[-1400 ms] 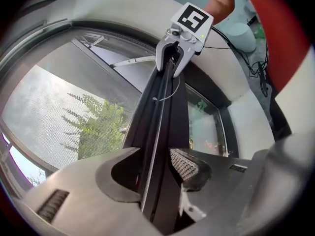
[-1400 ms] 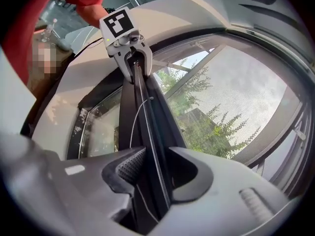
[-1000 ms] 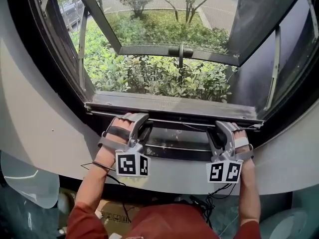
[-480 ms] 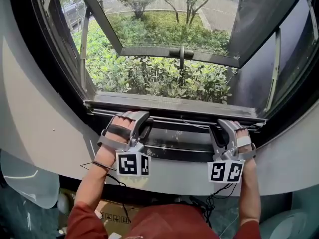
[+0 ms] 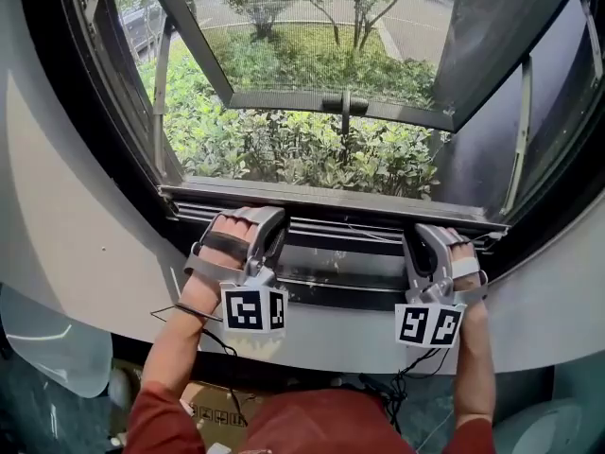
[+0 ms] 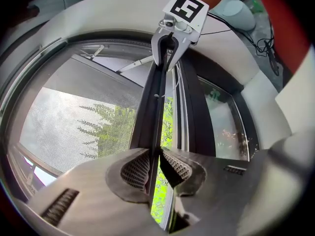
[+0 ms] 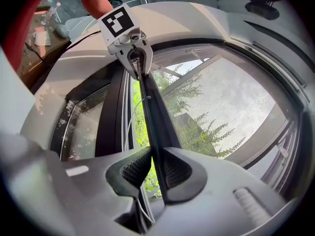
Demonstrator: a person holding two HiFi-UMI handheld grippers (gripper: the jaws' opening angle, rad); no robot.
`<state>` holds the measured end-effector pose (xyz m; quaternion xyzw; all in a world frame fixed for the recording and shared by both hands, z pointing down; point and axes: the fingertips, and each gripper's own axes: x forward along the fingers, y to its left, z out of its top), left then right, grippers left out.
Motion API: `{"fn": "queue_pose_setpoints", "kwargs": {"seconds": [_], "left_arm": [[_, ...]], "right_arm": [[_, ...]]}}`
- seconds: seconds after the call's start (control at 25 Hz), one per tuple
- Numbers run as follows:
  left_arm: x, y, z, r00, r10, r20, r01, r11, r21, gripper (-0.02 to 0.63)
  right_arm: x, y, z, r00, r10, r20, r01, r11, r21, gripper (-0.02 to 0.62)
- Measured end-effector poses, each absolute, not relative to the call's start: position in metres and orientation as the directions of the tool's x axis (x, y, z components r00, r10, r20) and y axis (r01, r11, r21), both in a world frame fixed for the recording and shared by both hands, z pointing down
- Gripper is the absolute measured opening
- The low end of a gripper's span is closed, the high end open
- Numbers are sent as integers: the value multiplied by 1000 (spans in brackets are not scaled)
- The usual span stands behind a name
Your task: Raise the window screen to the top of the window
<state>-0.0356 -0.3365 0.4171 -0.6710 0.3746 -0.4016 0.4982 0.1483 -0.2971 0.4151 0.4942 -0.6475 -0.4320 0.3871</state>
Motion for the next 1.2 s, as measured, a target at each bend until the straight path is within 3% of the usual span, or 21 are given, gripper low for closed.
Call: {"fn": "queue_pose_setpoints", "kwargs": {"seconds": [0.68, 1.2], "left_arm": [[-35, -343, 387, 275, -958, 81, -21, -90, -996, 52], [-32, -344, 324, 236, -971, -30, -53, 18, -998, 52]], "right_arm": [[150, -309, 389, -48, -999, 25, -101, 30, 994, 54], [153, -312, 329, -7, -990, -141, -21, -141, 990, 55]]}}
